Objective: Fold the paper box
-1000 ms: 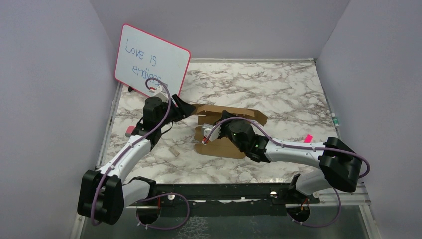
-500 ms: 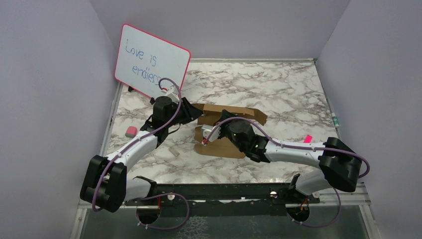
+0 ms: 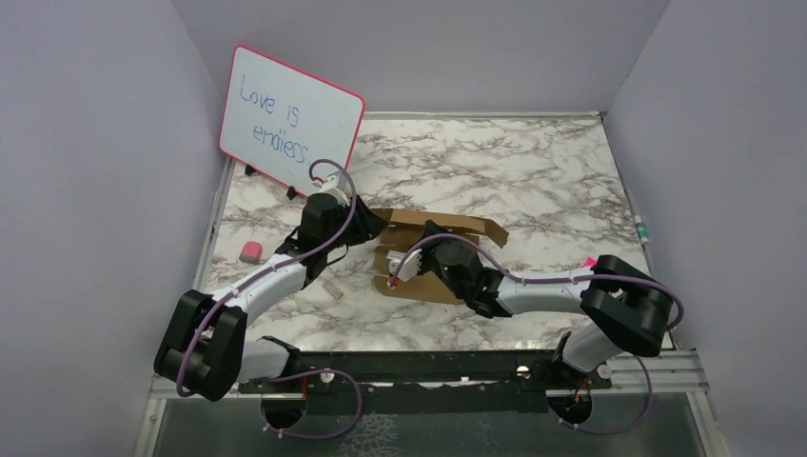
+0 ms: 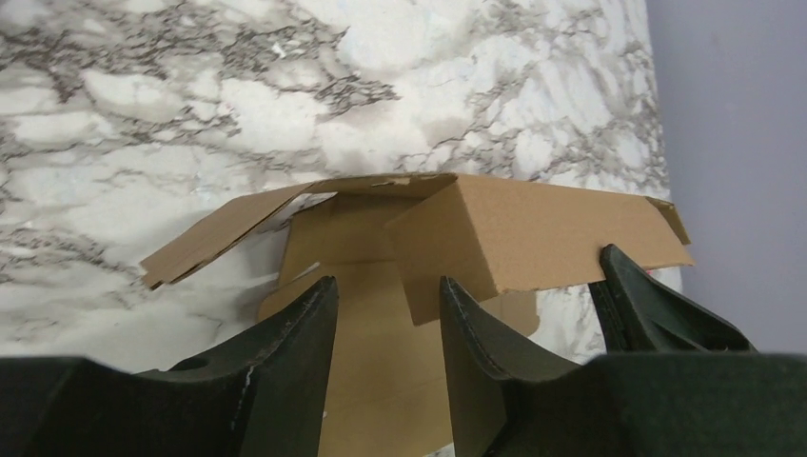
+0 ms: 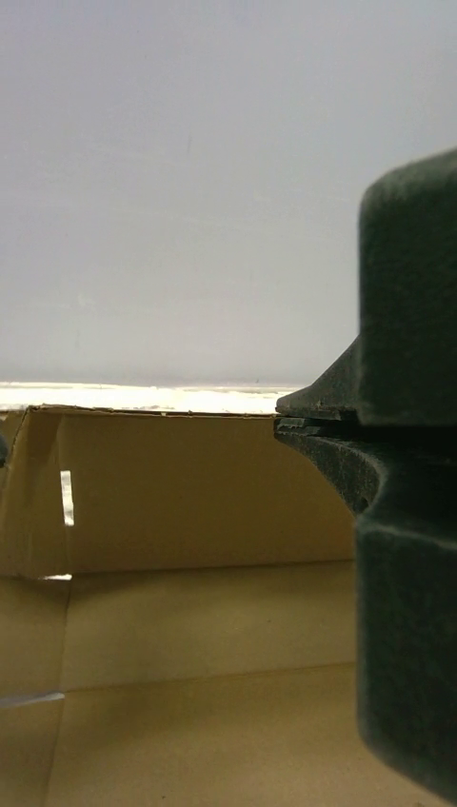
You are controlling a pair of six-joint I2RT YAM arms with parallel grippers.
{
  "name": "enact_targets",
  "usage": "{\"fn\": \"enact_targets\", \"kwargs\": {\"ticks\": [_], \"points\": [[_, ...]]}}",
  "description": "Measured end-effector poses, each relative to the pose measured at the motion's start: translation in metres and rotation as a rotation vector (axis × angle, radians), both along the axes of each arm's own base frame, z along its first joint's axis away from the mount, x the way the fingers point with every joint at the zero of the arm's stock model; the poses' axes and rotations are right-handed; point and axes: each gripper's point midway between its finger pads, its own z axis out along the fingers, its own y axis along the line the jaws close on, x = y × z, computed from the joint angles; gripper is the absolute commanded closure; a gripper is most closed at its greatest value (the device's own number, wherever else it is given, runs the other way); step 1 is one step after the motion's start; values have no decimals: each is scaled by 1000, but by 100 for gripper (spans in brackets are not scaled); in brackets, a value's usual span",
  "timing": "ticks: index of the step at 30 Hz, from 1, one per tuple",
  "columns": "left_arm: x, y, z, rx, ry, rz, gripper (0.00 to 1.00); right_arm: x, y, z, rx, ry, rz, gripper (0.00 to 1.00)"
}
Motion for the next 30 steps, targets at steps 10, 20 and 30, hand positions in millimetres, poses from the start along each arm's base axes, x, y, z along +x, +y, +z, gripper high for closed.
{"fn": "enact_targets", "kwargs": {"ticks": [10, 20, 30], "points": [[-1, 17, -25, 81, -1, 54, 51, 1, 1, -13, -30, -18, 6, 99], [-2, 28, -42, 145, -8, 79, 50, -4, -4, -26, -40, -21, 11, 99], [-10, 39, -55, 191, -24, 87, 45, -7, -9, -43, -62, -10, 10, 99]]}}
